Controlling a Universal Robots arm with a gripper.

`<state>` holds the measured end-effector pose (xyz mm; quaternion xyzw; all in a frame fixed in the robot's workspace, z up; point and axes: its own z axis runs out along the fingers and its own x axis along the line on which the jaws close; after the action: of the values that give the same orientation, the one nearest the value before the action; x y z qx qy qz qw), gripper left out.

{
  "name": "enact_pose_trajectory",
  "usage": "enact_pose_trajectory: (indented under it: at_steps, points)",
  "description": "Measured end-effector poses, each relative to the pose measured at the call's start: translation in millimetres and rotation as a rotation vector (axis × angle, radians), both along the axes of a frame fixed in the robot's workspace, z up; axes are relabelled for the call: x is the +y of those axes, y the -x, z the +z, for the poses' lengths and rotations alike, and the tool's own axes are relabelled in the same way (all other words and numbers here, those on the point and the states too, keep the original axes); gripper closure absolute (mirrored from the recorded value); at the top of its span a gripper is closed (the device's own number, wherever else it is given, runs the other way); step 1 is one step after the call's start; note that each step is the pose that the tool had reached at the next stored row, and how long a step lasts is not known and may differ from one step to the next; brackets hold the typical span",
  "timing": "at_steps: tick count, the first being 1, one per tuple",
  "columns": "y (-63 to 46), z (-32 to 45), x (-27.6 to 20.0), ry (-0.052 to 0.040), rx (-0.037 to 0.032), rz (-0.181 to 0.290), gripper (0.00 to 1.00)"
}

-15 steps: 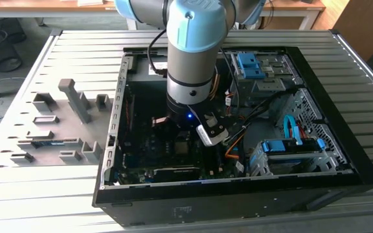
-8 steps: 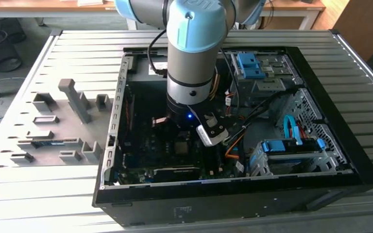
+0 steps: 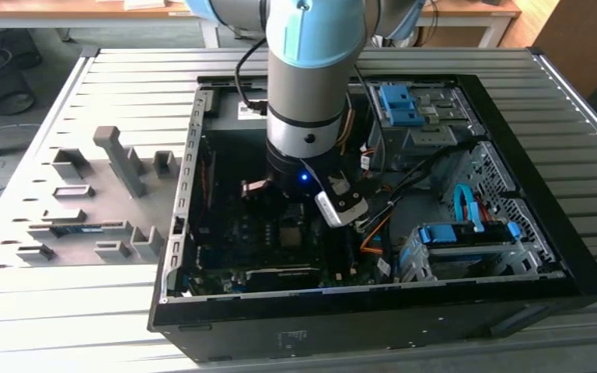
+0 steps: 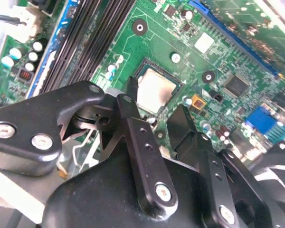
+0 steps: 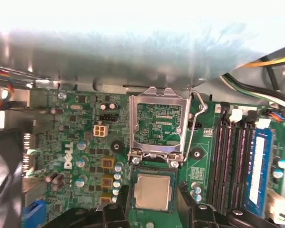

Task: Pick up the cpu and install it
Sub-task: 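Place the cpu into insertion slot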

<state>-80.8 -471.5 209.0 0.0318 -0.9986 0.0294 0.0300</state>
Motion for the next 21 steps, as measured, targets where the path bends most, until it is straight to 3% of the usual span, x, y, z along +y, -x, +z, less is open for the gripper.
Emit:
enact_pose_trajectory:
  at_steps: [4, 6, 7, 12, 16, 21]
  points:
    - [0.0, 2.4, 3.2, -0.0001, -0.0001, 0.000, 0.56]
    - [0.0, 2.5, 4.8, -0.0001, 0.0000, 0.000, 0.68]
    - [0.0, 2.4, 5.5, -0.0002, -0.0001, 0.000, 0.68]
    - [0.0, 2.4, 6.9, -0.0003, -0.0001, 0.000, 0.90]
    - [-0.5, 2.2, 7.0, -0.0005, 0.0009, 0.000, 0.90]
    - [-6.6, -4.3, 6.0, -0.0007, 0.0117, 0.000, 0.90]
